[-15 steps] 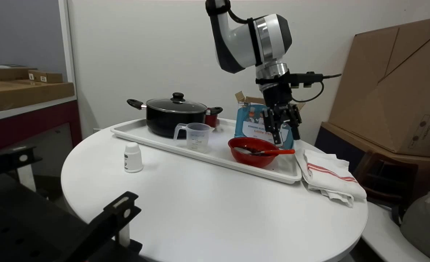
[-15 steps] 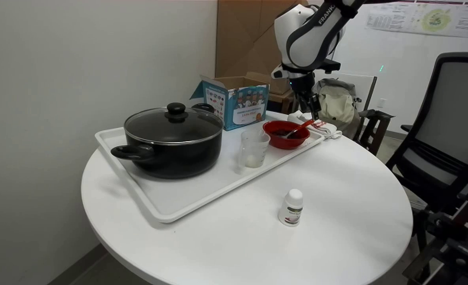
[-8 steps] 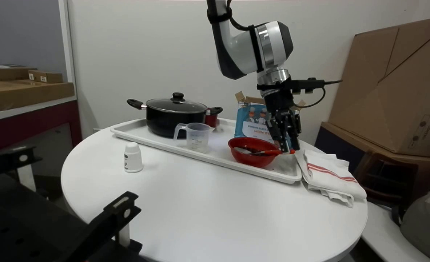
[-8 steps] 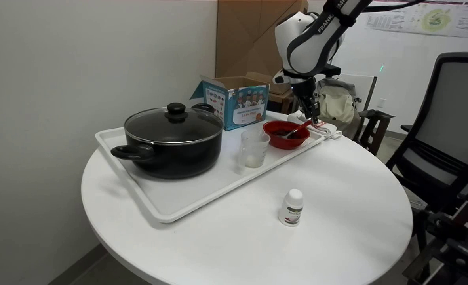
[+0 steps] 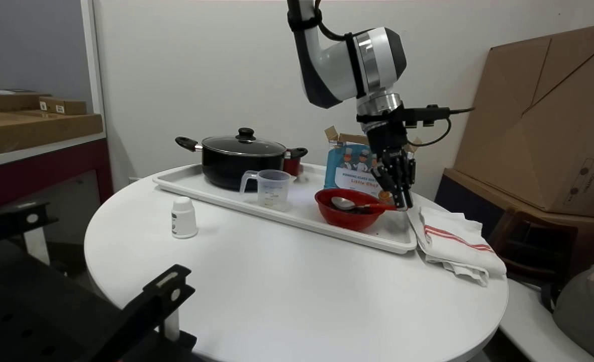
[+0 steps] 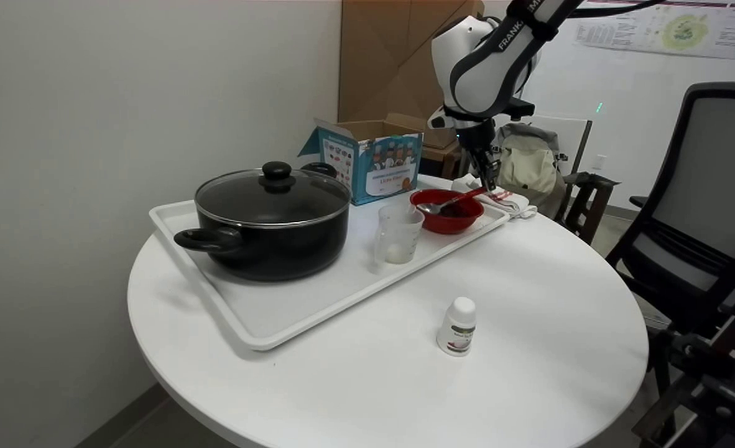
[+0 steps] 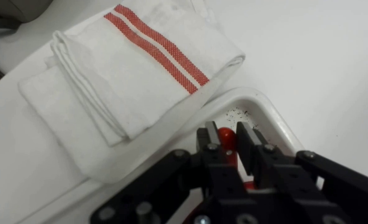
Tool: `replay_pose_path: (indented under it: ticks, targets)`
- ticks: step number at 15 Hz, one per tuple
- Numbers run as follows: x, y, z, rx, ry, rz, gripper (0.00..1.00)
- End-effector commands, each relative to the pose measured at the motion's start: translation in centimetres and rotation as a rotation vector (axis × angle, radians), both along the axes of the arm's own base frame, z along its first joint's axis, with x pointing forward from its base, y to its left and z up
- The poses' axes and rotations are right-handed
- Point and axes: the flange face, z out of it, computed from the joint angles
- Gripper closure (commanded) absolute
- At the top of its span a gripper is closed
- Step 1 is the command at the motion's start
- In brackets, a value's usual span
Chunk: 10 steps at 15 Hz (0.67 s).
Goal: Use the spoon to get the contents of the orange bowl and pour them into the colourless container
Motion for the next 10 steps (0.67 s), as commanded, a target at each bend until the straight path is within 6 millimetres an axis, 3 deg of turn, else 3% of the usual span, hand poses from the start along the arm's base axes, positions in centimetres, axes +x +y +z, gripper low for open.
replay_pose_path:
  ticks: [1, 6, 10]
  targets:
    - [0.4, -0.7, 0.5, -0.005, -0.008, 0.000, 0.91]
    - [0.5, -1.2, 2.1, -0.021, -0.011, 0.005, 0.91]
    - [0.8, -0.8, 5.3, -0.068, -0.043, 0.062, 0.91]
